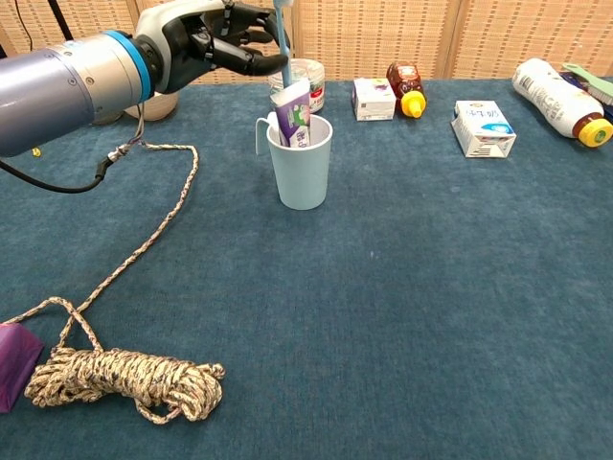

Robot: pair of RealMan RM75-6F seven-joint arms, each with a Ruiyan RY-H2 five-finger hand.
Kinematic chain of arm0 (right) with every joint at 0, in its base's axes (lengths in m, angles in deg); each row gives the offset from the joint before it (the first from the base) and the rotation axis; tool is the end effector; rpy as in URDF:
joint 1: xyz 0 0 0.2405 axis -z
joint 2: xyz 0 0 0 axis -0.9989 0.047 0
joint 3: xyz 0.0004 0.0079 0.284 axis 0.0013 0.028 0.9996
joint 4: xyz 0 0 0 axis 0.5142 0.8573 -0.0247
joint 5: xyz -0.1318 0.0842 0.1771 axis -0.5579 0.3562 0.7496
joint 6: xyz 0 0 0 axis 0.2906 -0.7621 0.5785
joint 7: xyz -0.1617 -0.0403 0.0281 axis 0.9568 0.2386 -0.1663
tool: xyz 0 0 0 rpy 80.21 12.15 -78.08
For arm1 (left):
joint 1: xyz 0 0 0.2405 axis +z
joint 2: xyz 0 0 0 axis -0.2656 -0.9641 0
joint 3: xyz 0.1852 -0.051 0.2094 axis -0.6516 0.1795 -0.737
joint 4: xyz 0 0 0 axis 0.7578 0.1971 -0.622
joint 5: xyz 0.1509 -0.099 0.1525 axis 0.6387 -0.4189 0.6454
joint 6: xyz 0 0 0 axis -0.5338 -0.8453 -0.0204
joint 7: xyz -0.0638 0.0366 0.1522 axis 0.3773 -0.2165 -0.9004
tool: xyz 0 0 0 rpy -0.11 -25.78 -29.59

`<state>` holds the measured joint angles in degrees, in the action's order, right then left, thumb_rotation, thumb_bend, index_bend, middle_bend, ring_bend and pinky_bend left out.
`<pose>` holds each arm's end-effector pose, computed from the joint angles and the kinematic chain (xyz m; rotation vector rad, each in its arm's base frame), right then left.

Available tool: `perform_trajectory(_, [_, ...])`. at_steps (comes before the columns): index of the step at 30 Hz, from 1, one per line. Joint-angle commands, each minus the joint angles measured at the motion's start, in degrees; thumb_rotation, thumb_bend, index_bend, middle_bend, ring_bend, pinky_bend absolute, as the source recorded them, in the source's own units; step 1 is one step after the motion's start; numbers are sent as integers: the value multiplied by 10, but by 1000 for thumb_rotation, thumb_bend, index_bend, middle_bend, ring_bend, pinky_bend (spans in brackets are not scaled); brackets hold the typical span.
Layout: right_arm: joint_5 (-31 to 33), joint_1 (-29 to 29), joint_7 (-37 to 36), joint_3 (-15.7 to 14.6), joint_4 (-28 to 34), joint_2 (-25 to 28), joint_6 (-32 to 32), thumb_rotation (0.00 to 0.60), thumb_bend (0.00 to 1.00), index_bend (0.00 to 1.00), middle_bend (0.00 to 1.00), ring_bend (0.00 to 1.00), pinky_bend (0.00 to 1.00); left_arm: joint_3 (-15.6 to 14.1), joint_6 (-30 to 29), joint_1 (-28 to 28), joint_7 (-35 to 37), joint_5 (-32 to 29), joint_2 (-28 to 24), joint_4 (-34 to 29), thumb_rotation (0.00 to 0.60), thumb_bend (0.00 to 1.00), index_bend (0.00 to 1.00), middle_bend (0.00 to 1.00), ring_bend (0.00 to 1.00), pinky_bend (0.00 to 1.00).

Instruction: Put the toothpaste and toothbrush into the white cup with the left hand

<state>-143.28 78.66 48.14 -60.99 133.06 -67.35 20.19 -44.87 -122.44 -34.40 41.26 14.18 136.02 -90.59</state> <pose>-0.3475 -0.2211 0.1056 1.5551 -0.9564 0.7504 -0.0770 0.4506 -0.0470 -1.4968 -1.8122 -1.6303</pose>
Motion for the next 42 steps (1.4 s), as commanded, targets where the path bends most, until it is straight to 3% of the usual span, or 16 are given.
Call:
perform_trajectory(1, [0,0,0,0,0,0,0,600,0,0,0,0,0,-6,5,-4,8,5,10,15,600,403,559,0,0,0])
perform_trajectory(3, [0,0,1,0,0,0,1,600,0,0,0,0,0,-8,5,-6,13,6,15,20,600,403,505,0,0,0])
perform_trajectory(5, [0,0,1,0,0,0,1,600,0,0,0,0,0,-9,3,-6,15,9,17,23,600,404,372,0,0,0])
perform_trajectory(7, [1,0,1,0,0,0,1,600,0,0,0,0,0,-11,-1,-5,17,12,18,22,600,404,169,0,0,0])
perform_trajectory(10, [0,0,1,-1,0,0,1,600,0,0,0,0,0,-11,-9,-2,19,14,18,20,600,404,35,0,0,0])
perform_trajectory(17, [-2,1,-1,-2,2,2,4,600,0,0,0,0,0,-16,-57,20,23,44,-4,-20,600,403,8,0,0,0])
perform_trajectory(21, [-6,2,-1,-2,4,3,8,600,0,0,0,0,0,-39,-103,47,-14,86,-43,-64,600,390,0,0,0,0])
perform_trajectory(24, [-10,4,-2,-4,6,4,13,600,0,0,0,0,0,-61,-126,72,-95,96,-87,-102,600,374,0,0,0,0])
perform_trajectory(26, [-18,6,-3,-5,10,7,21,600,0,0,0,0,0,-99,-152,118,-232,89,-166,-156,600,349,0,0,0,0])
perform_trajectory(31, [-28,10,-7,-5,14,12,35,600,0,0,0,0,0,-154,-256,221,-415,56,-263,-260,600,276,0,0,0,0])
perform_trajectory(37, [-35,15,-6,-3,15,12,51,600,0,0,0,0,0,-225,-355,328,-387,100,-295,-225,600,269,0,0,0,0])
perform_trajectory(42, [-41,23,9,8,2,-9,84,600,0,0,0,0,0,-254,-412,391,-339,119,-285,-154,600,269,0,0,0,0])
